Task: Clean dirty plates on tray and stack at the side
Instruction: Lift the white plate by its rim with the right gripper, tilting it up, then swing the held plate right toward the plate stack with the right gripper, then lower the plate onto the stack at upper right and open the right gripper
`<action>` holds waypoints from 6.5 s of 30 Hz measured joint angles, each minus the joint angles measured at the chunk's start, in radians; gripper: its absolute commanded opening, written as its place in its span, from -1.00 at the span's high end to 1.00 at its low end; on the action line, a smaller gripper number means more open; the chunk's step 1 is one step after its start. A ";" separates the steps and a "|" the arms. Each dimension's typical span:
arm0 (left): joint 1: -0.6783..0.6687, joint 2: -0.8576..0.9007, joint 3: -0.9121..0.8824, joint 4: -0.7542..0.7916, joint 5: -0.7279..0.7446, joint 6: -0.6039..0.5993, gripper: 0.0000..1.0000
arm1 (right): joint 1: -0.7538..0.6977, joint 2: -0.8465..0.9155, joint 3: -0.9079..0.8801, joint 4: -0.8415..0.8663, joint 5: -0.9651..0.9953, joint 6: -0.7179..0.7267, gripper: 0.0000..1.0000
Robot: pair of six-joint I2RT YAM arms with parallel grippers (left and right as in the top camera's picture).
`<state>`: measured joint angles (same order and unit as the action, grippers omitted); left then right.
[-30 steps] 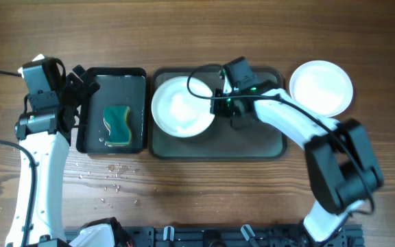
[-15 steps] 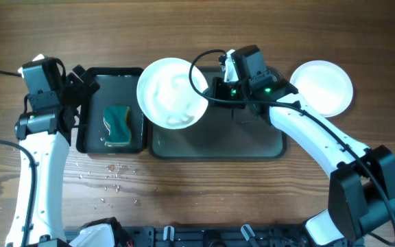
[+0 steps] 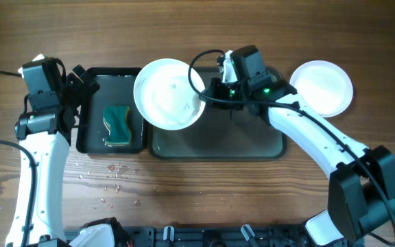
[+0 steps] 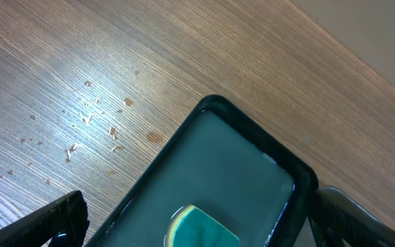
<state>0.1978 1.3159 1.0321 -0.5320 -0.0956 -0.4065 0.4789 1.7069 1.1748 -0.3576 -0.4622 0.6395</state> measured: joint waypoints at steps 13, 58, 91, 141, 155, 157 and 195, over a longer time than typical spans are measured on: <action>0.000 0.000 0.000 -0.002 0.000 0.000 -1.00 | 0.221 0.000 0.000 0.115 0.479 0.004 0.91; 0.000 -0.002 0.000 -0.002 0.008 0.000 -1.00 | 0.393 0.286 0.017 1.088 0.961 -0.765 0.91; 0.000 -0.002 0.000 -0.002 0.011 0.000 -1.00 | 0.394 0.287 0.150 1.307 0.728 -1.398 0.91; 0.000 -0.002 0.000 -0.002 0.011 0.000 -1.00 | 0.323 0.287 0.154 0.939 0.653 -0.914 0.91; 0.000 -0.002 0.000 -0.003 0.011 0.000 -1.00 | 0.284 0.287 0.156 0.743 0.557 -0.478 0.91; 0.000 -0.002 0.000 -0.002 0.011 0.000 -1.00 | 0.282 0.287 0.156 0.731 0.541 -0.427 0.91; 0.000 -0.002 0.000 -0.002 0.011 0.000 -1.00 | -0.712 0.178 0.171 -0.223 0.520 -0.160 0.91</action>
<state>0.1978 1.3144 1.0321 -0.5343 -0.0845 -0.4065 -0.2333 1.8847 1.3453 -0.5808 0.0578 0.4793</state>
